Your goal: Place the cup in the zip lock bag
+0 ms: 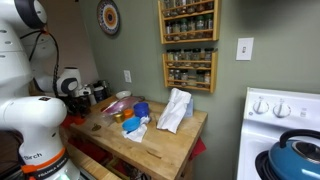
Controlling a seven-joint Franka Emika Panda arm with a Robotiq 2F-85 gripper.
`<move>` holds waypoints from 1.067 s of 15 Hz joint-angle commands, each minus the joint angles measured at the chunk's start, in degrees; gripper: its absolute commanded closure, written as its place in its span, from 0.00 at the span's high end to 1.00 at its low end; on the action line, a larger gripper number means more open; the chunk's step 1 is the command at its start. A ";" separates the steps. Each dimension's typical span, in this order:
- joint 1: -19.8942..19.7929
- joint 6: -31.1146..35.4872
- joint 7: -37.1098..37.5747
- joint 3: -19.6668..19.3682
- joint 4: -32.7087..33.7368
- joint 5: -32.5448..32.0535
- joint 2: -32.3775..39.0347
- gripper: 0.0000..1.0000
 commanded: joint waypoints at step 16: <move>-6.03 -16.85 -0.42 -6.00 -2.24 -5.07 -21.39 0.01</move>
